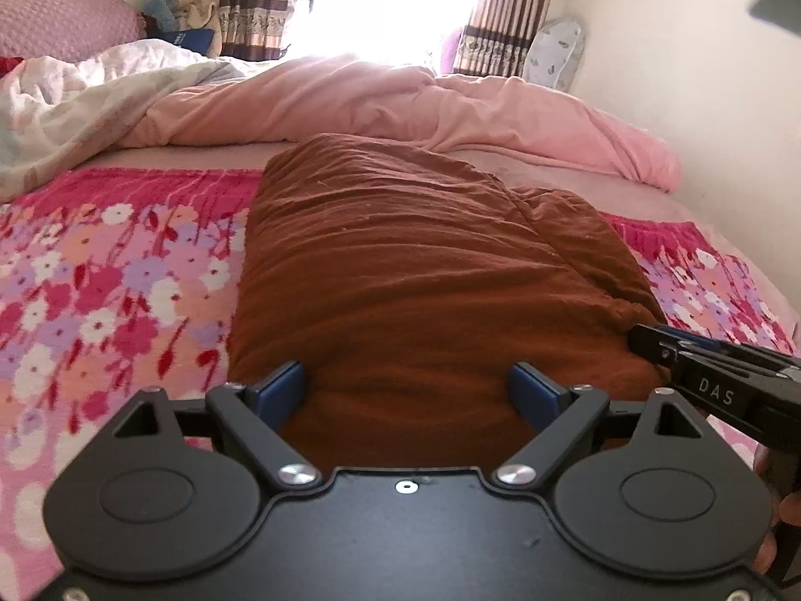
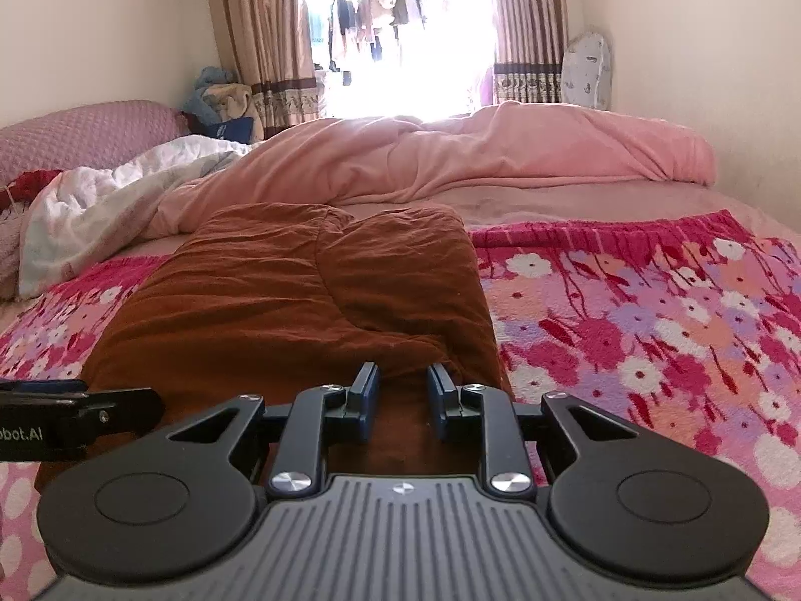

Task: Fold large clothes

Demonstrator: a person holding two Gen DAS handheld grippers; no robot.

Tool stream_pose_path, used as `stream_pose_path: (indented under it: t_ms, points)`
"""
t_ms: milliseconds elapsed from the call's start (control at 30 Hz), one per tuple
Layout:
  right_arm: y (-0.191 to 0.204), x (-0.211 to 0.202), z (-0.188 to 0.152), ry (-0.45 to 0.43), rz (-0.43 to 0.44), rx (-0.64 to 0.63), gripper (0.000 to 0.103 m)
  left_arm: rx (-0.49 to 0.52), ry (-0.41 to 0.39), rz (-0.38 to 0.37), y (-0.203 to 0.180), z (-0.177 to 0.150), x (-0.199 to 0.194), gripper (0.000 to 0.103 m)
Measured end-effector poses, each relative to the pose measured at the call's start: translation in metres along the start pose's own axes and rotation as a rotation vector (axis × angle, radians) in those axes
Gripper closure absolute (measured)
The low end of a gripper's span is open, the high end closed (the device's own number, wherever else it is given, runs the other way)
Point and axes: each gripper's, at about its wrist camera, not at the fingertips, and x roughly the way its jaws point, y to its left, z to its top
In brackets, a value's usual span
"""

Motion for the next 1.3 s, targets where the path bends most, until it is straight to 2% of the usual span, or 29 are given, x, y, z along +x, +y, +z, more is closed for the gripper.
stream_pose_path:
  t_ms: [100, 133, 167, 233, 333, 433, 633, 833, 967, 1300]
  points:
    - [-0.002, -0.020, 0.008, 0.004, 0.012, 0.002, 0.073, -0.040, -0.009, -0.025, 0.003, 0.000, -0.026, 0.012]
    - [-0.003, -0.030, 0.010, 0.007, 0.026, 0.020, 0.067, -0.045, -0.017, -0.024, 0.003, -0.002, -0.038, 0.012]
    - [-0.005, -0.041, 0.011, 0.010, 0.038, 0.038, 0.055, -0.046, -0.024, -0.015, 0.002, -0.005, -0.050, 0.012]
    - [-0.008, -0.064, 0.012, 0.008, 0.044, 0.061, 0.039, -0.028, -0.039, 0.023, -0.001, -0.015, -0.077, 0.012]
    - [-0.006, -0.109, 0.004, -0.013, 0.040, 0.044, 0.029, 0.026, -0.078, 0.093, -0.008, -0.039, -0.123, 0.012]
    - [0.000, -0.153, -0.011, -0.044, 0.024, 0.011, 0.015, 0.046, -0.086, 0.103, -0.015, -0.068, -0.164, 0.012]
    - [0.015, -0.207, -0.048, -0.040, -0.053, -0.025, 0.014, 0.012, -0.055, 0.084, -0.022, -0.113, -0.212, 0.012]
    - [0.017, -0.231, -0.075, 0.011, -0.083, 0.001, 0.014, -0.015, -0.004, 0.116, -0.021, -0.140, -0.226, 0.012]
    - [0.018, -0.240, -0.086, 0.038, -0.081, 0.009, 0.015, -0.036, 0.029, 0.110, -0.021, -0.150, -0.230, 0.012]
    - [0.025, -0.242, -0.094, 0.052, -0.067, -0.008, 0.015, -0.029, 0.037, 0.116, -0.023, -0.150, -0.228, 0.012]
